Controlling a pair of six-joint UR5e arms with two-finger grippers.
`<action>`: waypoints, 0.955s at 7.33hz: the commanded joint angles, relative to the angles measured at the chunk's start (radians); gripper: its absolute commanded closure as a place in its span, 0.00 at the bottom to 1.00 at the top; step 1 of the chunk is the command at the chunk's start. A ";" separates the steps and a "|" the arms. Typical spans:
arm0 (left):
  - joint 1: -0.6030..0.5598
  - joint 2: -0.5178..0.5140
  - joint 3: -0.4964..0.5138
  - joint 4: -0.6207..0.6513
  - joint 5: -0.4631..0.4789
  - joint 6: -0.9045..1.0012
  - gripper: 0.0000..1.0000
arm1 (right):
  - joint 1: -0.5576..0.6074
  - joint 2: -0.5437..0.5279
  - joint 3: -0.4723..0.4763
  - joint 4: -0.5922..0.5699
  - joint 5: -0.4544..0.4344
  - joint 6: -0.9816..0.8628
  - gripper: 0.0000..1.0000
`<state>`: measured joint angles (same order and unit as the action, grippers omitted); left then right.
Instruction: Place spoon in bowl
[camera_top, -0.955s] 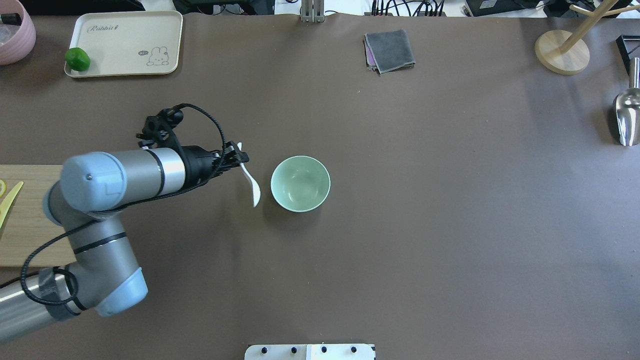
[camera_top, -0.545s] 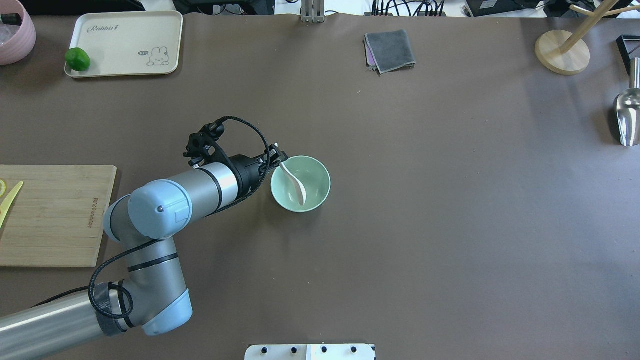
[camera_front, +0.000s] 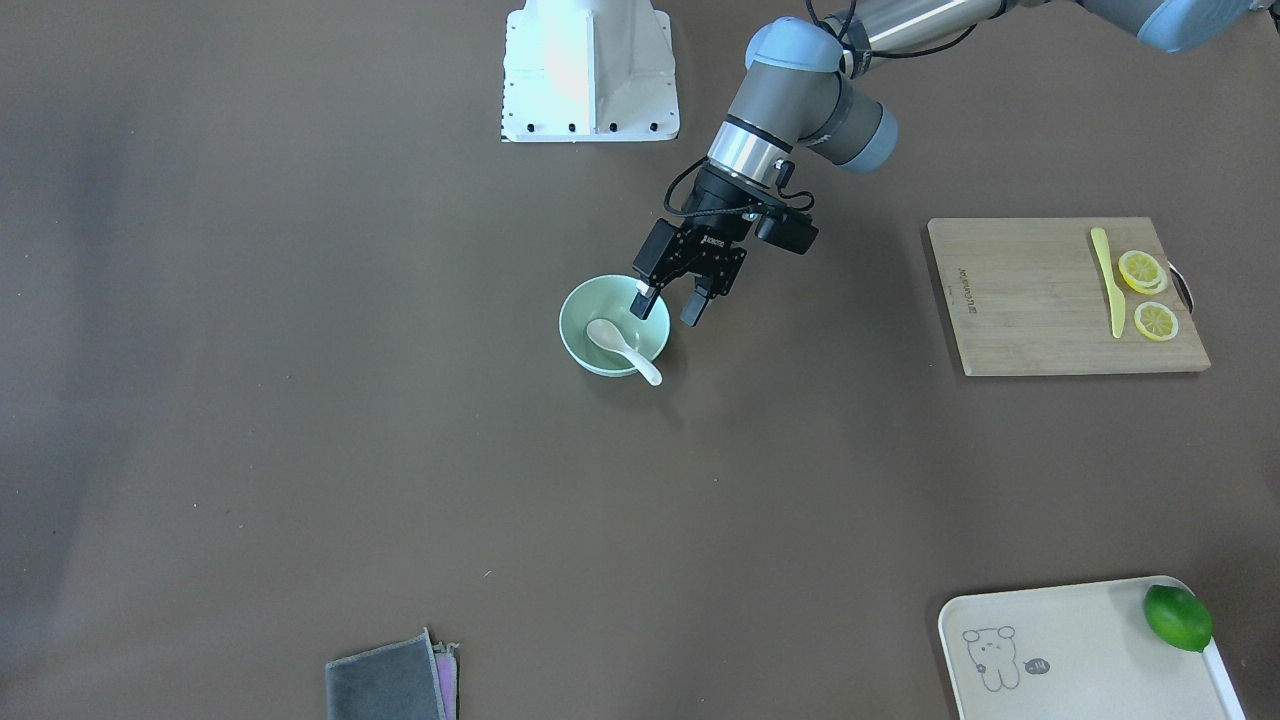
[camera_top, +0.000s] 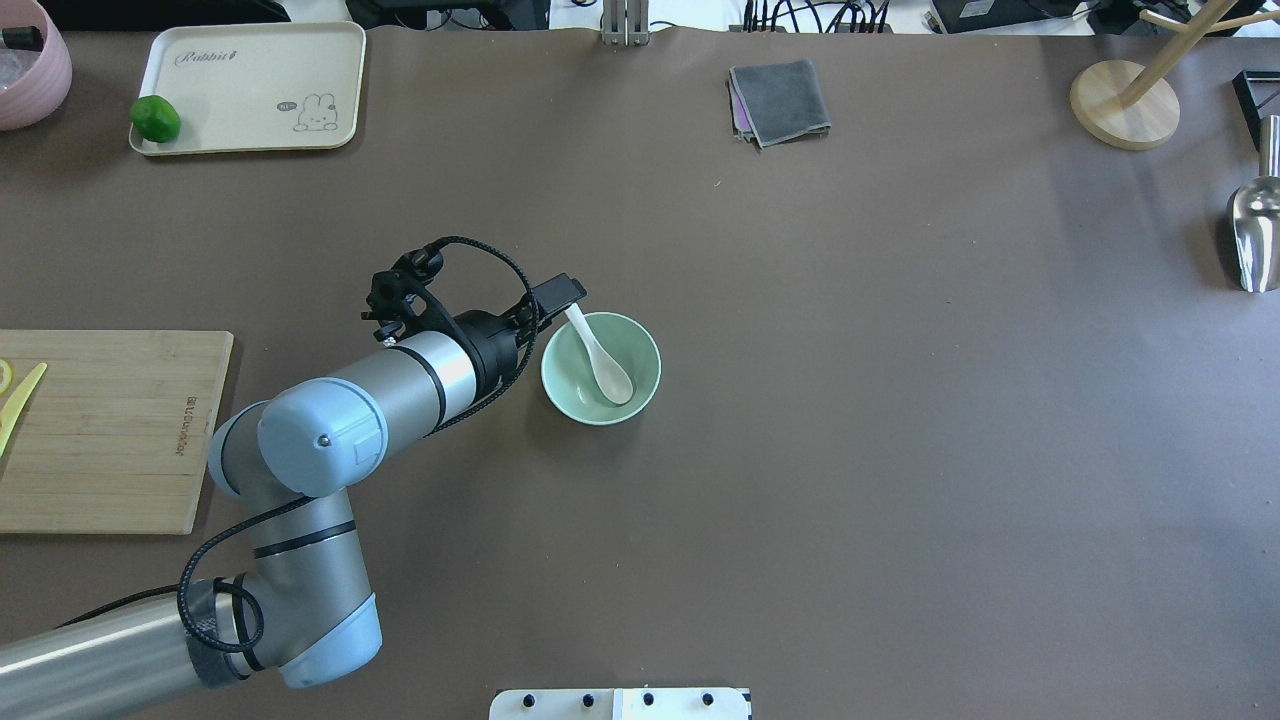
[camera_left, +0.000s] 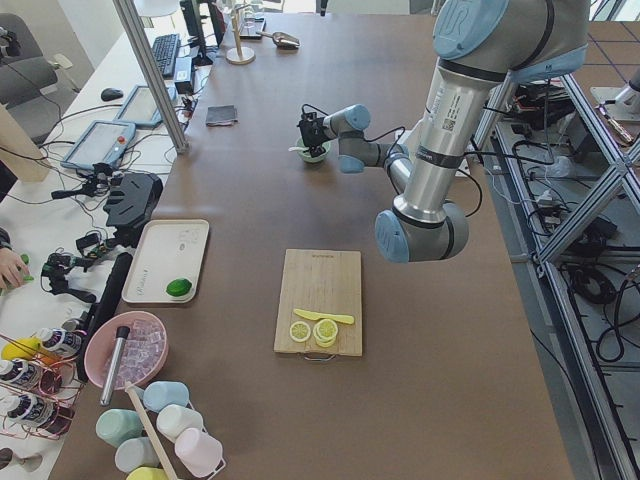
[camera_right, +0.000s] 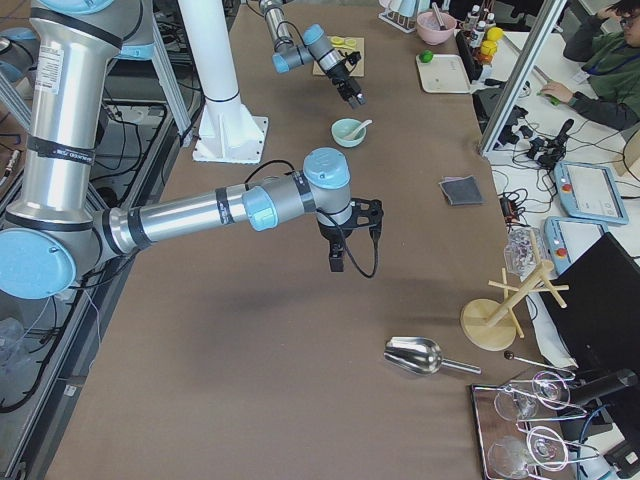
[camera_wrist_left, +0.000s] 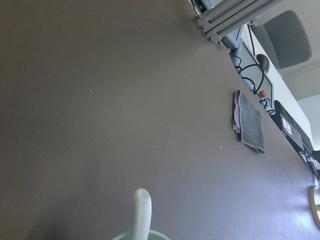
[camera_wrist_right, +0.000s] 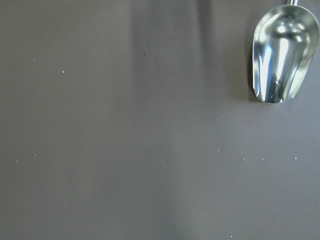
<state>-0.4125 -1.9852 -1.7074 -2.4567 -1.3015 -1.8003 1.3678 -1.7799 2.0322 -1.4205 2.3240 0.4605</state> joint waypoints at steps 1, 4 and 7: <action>-0.038 0.272 -0.233 0.055 -0.136 0.164 0.02 | 0.001 -0.007 -0.010 0.000 -0.001 0.001 0.00; -0.435 0.573 -0.353 0.125 -0.693 0.675 0.02 | 0.001 -0.027 -0.009 0.000 -0.002 0.000 0.00; -0.811 0.660 -0.330 0.329 -0.967 1.281 0.01 | 0.007 -0.041 -0.009 0.002 -0.002 0.000 0.00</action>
<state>-1.1039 -1.3504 -2.0385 -2.2383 -2.2084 -0.7633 1.3718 -1.8167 2.0228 -1.4195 2.3224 0.4603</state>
